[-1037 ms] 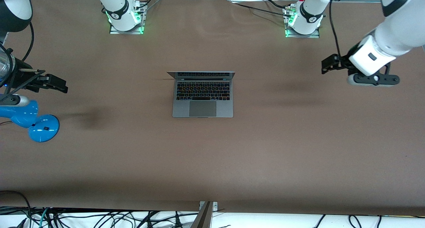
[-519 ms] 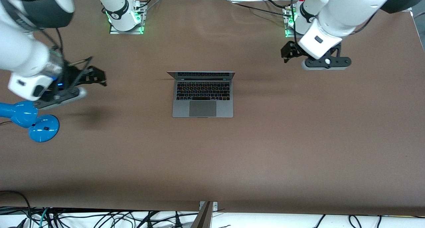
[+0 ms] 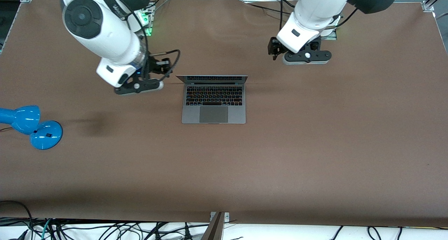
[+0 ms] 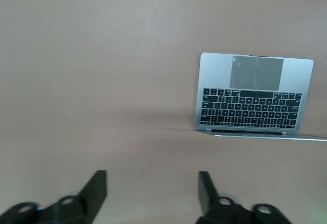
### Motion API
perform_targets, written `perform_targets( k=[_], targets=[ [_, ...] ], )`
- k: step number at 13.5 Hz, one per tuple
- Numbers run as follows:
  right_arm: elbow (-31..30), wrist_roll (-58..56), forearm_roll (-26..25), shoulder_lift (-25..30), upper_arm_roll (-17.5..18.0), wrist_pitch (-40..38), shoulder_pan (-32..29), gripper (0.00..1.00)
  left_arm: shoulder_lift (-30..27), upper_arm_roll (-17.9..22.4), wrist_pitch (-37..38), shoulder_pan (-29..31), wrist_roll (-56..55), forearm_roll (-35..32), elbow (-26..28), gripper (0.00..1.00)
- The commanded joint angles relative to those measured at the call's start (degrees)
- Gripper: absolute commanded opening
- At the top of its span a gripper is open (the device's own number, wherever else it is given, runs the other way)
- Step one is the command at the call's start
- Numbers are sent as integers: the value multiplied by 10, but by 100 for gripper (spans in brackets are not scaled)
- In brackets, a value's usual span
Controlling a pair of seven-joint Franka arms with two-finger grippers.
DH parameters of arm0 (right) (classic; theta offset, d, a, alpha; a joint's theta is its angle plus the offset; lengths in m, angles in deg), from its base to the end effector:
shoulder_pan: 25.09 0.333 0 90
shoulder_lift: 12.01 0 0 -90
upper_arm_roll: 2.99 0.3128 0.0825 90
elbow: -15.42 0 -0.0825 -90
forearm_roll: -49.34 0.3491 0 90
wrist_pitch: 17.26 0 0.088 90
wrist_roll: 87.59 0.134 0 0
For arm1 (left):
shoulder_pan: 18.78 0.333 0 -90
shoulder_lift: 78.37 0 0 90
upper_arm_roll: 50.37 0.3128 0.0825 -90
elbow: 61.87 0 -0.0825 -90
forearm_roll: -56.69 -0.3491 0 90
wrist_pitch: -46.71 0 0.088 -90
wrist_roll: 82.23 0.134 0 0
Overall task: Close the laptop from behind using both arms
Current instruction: 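Move both grippers toward the laptop screen's back edge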
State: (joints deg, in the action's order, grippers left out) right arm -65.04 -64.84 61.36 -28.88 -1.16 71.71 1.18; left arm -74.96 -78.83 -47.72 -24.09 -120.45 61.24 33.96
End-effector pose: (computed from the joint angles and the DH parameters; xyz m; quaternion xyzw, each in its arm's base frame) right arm 0.5122 0.3028 0.5036 -0.9906 -0.0402 0.1122 0.0675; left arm 0.4415 -0.3002 0.5292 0.9969 0.0431 -0.0626 0.0208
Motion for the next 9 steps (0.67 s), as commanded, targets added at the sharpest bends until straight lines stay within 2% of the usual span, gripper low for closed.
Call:
perform_targets(
  k=[1,2,5,9],
  targets=[
    [7,45,48,-19,-5,-6,1,45,6,-26,-25,4,-45,6,17,8],
    [6,51,49,-26,-5,-7,11,40,11,-33,-37,4,-72,10,28,0],
    [6,69,48,-56,-5,-7,45,32,15,-49,-99,-1,-117,43,72,0],
    [5,71,49,-89,-5,-5,71,24,58,-58,-101,-14,-140,58,73,0]
  ],
)
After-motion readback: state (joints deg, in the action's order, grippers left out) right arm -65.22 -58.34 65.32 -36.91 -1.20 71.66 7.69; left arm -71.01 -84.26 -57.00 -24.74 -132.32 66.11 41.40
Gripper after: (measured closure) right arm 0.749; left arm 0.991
